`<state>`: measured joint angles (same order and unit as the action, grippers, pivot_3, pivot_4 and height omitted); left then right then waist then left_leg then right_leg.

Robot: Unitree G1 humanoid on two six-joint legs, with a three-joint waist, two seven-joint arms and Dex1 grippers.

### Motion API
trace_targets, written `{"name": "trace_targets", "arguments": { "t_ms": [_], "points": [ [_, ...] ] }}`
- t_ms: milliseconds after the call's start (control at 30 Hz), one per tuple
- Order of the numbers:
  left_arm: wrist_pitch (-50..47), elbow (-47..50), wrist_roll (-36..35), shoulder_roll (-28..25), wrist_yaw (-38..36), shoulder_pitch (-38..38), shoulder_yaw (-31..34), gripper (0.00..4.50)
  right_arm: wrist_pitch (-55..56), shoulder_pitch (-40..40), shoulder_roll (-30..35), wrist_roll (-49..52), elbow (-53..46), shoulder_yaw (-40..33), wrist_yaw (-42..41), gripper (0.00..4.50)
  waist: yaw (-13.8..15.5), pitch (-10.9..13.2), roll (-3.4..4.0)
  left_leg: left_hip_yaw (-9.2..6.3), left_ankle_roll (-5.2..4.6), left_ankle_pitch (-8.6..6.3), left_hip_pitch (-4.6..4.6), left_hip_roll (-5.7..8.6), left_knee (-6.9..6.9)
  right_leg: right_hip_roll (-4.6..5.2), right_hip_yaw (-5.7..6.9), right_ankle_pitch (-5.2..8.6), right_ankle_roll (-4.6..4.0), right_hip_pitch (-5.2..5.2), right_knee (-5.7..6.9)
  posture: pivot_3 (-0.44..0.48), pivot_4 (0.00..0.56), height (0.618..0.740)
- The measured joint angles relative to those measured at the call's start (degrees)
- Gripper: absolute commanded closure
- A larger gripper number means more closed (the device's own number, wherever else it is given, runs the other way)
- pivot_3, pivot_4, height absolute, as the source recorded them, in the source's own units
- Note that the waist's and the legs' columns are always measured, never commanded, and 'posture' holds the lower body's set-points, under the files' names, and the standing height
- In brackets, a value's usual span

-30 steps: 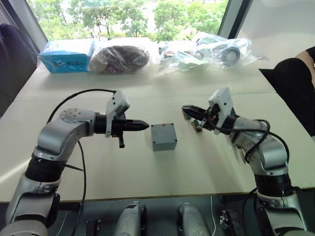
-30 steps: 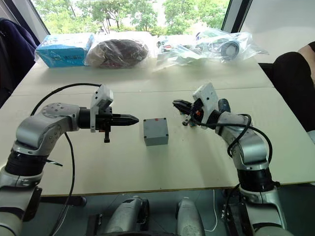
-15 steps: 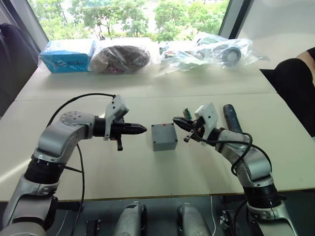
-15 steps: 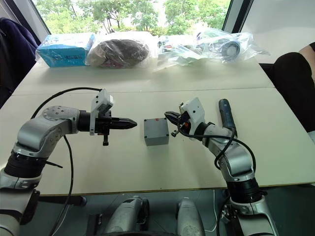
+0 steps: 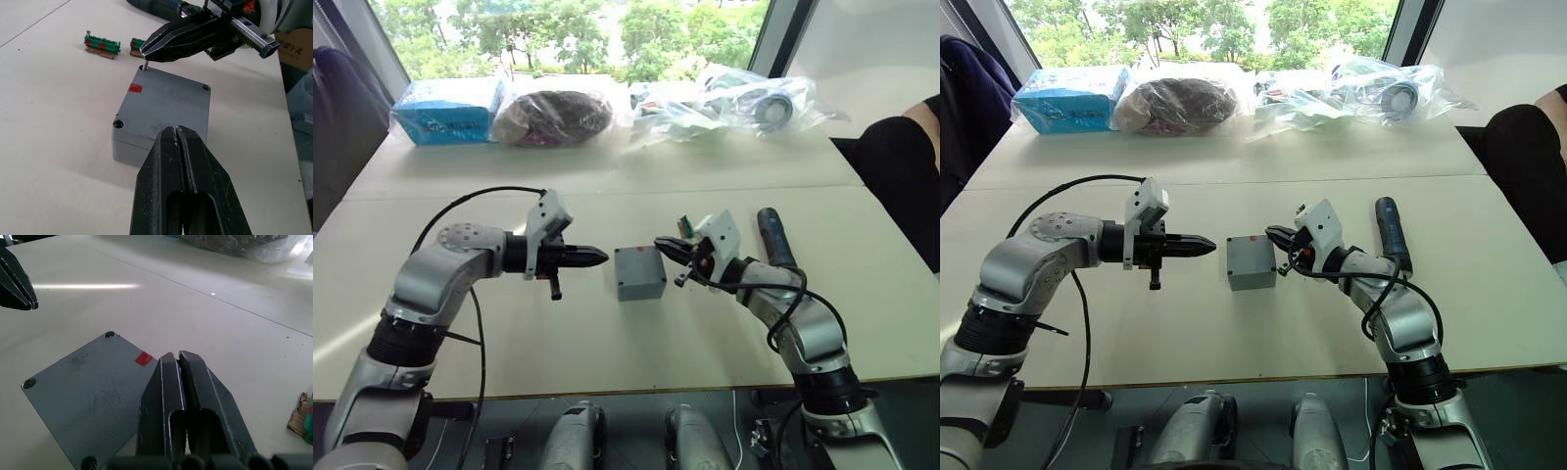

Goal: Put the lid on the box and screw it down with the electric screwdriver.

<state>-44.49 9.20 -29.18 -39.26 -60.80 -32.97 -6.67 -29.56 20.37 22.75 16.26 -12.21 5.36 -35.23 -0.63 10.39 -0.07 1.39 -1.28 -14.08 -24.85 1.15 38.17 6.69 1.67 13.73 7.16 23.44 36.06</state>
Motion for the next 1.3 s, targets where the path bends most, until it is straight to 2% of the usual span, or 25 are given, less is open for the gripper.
{"name": "trace_targets", "arguments": {
  "t_ms": [333, 433, 467, 500, 533, 633, 667, 700, 733, 767, 900, 967, 1100, 1200, 1300],
  "points": [
    [0.0, 0.0, 0.0, 0.3, 0.4, 0.7, 0.0, 4.5, 0.4, 0.0, -0.1, -0.6, 1.4, 0.5, -0.1, 4.48, 0.0, 0.0, 0.0, 0.0, 0.0, 0.0, 0.0, 0.0, 0.0, 0.0, 0.0, 0.0, 0.0, 0.0, 0.0, 0.0, 0.15, 0.74],
    [0.0, 0.0, 0.0, 0.6, 0.7, 0.7, 0.0, 4.5, 0.8, 0.1, -0.1, -1.4, 1.6, 0.6, 0.0, 3.69, 0.0, 0.0, 0.0, 0.0, 0.0, 0.0, 0.0, 0.0, 0.0, 0.0, 0.0, 0.0, 0.0, 0.0, 0.0, 0.0, 0.15, 0.74],
    [0.1, 0.0, 0.0, 0.6, 0.8, 0.7, 0.0, 4.5, 0.9, 0.2, 0.0, -1.6, 1.8, 0.5, 0.2, 3.22, 0.0, 0.0, 0.0, 0.0, 0.0, 0.0, 0.0, 0.0, 0.0, 0.0, 0.0, 0.0, 0.0, 0.0, 0.0, 0.0, 0.15, 0.74],
    [0.1, 0.0, 0.0, 0.7, 0.8, 0.7, 0.0, 4.5, 0.9, 0.4, 0.0, -1.6, 1.9, 0.5, 0.2, 2.94, 0.0, 0.0, 0.0, 0.0, 0.0, 0.0, 0.0, 0.0, 0.0, 0.0, 0.0, 0.0, 0.0, 0.0, 0.0, 0.0, 0.15, 0.74],
    [0.1, 0.0, 0.0, 0.8, 0.9, 0.7, 0.0, 4.5, 0.9, 0.5, 0.1, -1.7, 2.0, 0.4, 0.2, 2.43, 0.0, 0.0, 0.0, 0.0, 0.0, 0.0, 0.0, 0.0, 0.0, 0.0, 0.0, 0.0, 0.0, 0.0, 0.0, 0.0, 0.15, 0.74],
    [0.1, 0.0, 0.0, 1.1, 1.1, 0.6, 0.0, 4.5, 0.7, 0.9, 0.5, -1.8, 2.2, 0.1, 0.2, 1.42, 0.0, 0.0, 0.0, 0.0, 0.0, 0.0, 0.0, 0.0, 0.0, 0.0, 0.0, 0.0, 0.0, 0.0, 0.0, 0.0, 0.15, 0.74],
    [0.1, 0.0, -0.1, 1.2, 1.1, 0.6, 0.0, 4.5, 0.3, 1.0, 0.9, -1.8, 2.2, -0.1, 0.2, 0.93, 0.0, 0.0, 0.0, 0.0, 0.0, 0.0, 0.0, 0.0, 0.0, 0.0, 0.0, 0.0, 0.0, -0.01, 0.0, 0.0, 0.15, 0.74],
    [0.1, 0.0, -0.1, 1.3, 1.1, 0.6, 0.1, 4.5, -0.1, 1.2, 1.2, -1.6, 2.1, -0.3, 0.1, 0.68, 0.0, 0.0, 0.0, 0.0, 0.0, 0.0, 0.0, 0.0, 0.0, 0.0, 0.0, 0.0, 0.0, -0.01, 0.0, 0.0, 0.15, 0.74],
    [0.1, 0.0, -0.1, 1.6, 1.2, 0.5, 0.2, 4.5, -1.0, 1.1, 1.6, -1.4, 1.7, -0.7, 0.1, 0.24, 0.1, 0.0, 0.0, 0.0, 0.0, 0.0, 0.0, 0.0, 0.0, 0.0, 0.0, 0.0, 0.0, -0.01, 0.0, 0.0, 0.15, 0.74],
    [0.1, -0.1, -0.2, 2.0, 1.2, 0.4, 0.3, 4.5, -2.4, 1.1, 2.0, -0.8, 1.2, -1.4, 0.1, 0.09, 0.1, 0.0, 0.0, 0.0, 0.0, 0.0, 0.0, 0.0, 0.0, 0.0, 0.0, 0.0, 0.0, -0.01, 0.0, 0.0, 0.15, 0.74],
    [0.2, -0.2, -1.0, 4.0, 0.9, -2.5, 0.3, 4.5, -18.4, 5.4, 6.8, 6.7, -1.9, -7.8, 0.7, 0.09, 0.3, 0.0, 0.0, 0.01, 0.0, 0.0, 0.0, 0.02, 0.06, 0.06, -0.01, -0.01, 0.0, -0.03, 0.02, 0.0, 0.15, 0.74],
    [1.4, -0.1, -1.1, 4.4, -0.5, -3.9, 0.0, 4.5, -30.8, 11.2, 13.6, 10.3, -3.2, -12.0, 0.7, 0.09, 0.3, 0.0, 0.0, -0.01, -0.01, 0.0, 0.0, 0.01, 0.03, 0.06, 0.01, -0.01, -0.01, -0.02, -0.01, 0.0, 0.15, 0.74],
    [3.5, -0.1, -1.0, 5.5, -3.0, -5.1, -2.4, 4.5, -47.7, 19.6, 21.7, 13.7, 1.1, -16.8, 0.8, 0.03, 0.2, 0.0, -0.01, -0.01, -0.01, -0.01, 0.0, -0.01, -0.08, 0.05, 0.03, 0.04, -0.08, 0.0, -0.06, 0.0, 0.15, 0.74],
    [5.6, 0.1, -0.6, 6.5, -4.4, -6.5, -3.9, 4.5, -54.0, 23.4, 28.4, 14.4, 8.8, -13.0, -1.9, 0.03, 0.2, 0.0, 0.03, 0.06, -0.03, -0.02, -0.01, 0.03, -0.07, 0.11, 0.01, 0.04, -0.09, 0.0, -0.08, 0.0, 0.15, 0.74],
    [7.6, 0.6, 0.3, 6.7, -5.5, -6.7, -5.4, 4.5, -55.2, 27.4, 35.2, 13.3, 18.5, -6.6, -5.5, 0.03, 0.0, 0.0, 0.03, 0.12, -0.1, -0.06, -0.01, 0.03, -0.04, 0.13, -0.02, 0.08, -0.16, -0.01, -0.16, 0.0, 0.15, 0.74]
  ]
}}
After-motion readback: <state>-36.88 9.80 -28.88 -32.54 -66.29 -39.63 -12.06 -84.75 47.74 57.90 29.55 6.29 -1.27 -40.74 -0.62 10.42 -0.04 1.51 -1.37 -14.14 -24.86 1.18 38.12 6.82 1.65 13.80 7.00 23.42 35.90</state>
